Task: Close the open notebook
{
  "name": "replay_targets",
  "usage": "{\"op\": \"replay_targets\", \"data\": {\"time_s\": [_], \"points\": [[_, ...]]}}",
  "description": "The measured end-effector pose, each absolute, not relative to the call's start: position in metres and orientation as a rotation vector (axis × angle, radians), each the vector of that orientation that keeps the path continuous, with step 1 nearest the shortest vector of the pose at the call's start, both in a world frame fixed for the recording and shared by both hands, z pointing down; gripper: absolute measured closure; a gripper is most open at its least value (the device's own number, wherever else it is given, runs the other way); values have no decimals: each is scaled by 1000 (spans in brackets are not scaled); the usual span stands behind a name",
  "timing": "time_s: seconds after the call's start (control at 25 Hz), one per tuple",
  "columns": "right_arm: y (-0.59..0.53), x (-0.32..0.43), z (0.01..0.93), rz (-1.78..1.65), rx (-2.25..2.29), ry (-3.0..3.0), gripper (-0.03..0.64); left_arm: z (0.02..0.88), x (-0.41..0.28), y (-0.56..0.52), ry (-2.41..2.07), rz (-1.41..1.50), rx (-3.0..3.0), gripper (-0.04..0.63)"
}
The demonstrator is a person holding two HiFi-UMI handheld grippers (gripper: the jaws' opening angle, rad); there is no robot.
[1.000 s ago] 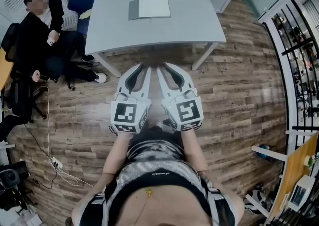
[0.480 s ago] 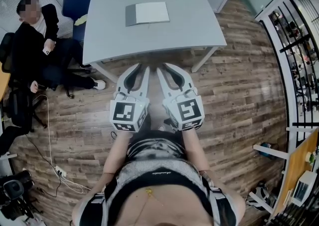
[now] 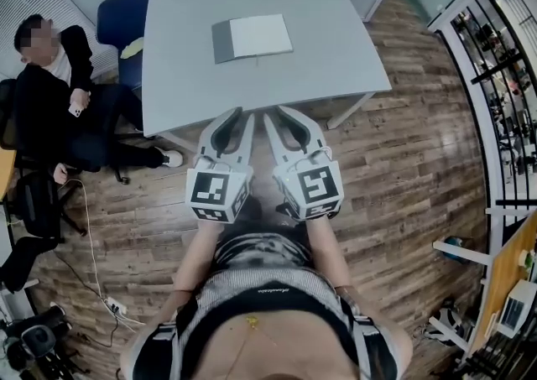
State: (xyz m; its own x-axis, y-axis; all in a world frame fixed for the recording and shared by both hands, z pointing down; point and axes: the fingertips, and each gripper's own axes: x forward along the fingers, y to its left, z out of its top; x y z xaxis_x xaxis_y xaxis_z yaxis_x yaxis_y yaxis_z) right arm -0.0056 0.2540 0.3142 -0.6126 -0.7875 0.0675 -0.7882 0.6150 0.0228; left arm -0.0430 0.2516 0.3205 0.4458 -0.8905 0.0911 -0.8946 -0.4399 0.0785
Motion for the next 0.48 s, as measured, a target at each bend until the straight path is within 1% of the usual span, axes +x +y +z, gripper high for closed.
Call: {"op": "replay_targets", "data": {"time_s": [0.48], "points": [[199,-45,318,27,1400,-2712,562,329,-81,199,-1519,59,2585,551]]}}
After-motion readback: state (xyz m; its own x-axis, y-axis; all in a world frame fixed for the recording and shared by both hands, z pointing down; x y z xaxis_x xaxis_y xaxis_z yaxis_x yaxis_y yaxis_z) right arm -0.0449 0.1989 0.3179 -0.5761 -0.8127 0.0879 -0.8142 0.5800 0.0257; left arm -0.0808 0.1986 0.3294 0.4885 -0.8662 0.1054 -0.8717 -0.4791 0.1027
